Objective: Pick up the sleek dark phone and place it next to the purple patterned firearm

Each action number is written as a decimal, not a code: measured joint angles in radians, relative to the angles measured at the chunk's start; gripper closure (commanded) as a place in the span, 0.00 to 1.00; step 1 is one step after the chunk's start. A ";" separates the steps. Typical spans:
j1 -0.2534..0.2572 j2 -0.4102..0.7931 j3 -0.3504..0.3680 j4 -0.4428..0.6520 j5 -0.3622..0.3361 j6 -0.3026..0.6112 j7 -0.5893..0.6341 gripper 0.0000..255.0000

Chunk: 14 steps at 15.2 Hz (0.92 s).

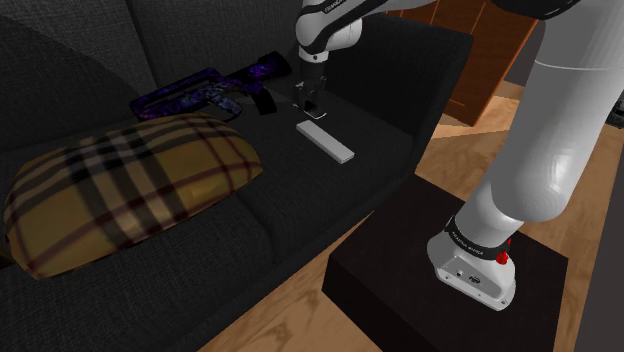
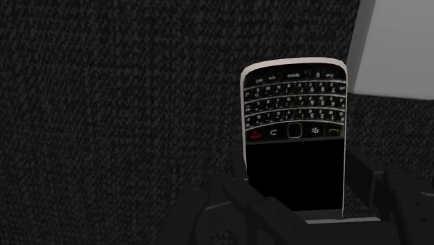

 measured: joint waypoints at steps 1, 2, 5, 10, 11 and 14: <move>0.000 0.000 0.000 0.000 0.000 0.000 0.000 1.00; 0.000 0.000 0.000 0.000 0.000 0.000 0.000 1.00; 0.000 0.000 0.000 0.000 0.000 0.001 0.000 0.00; 0.000 -0.008 0.000 0.003 -0.002 -0.011 0.001 0.00; -0.001 -0.017 -0.002 0.016 -0.004 -0.032 -0.001 0.00; 0.001 -0.053 -0.003 0.047 -0.012 -0.097 0.008 0.00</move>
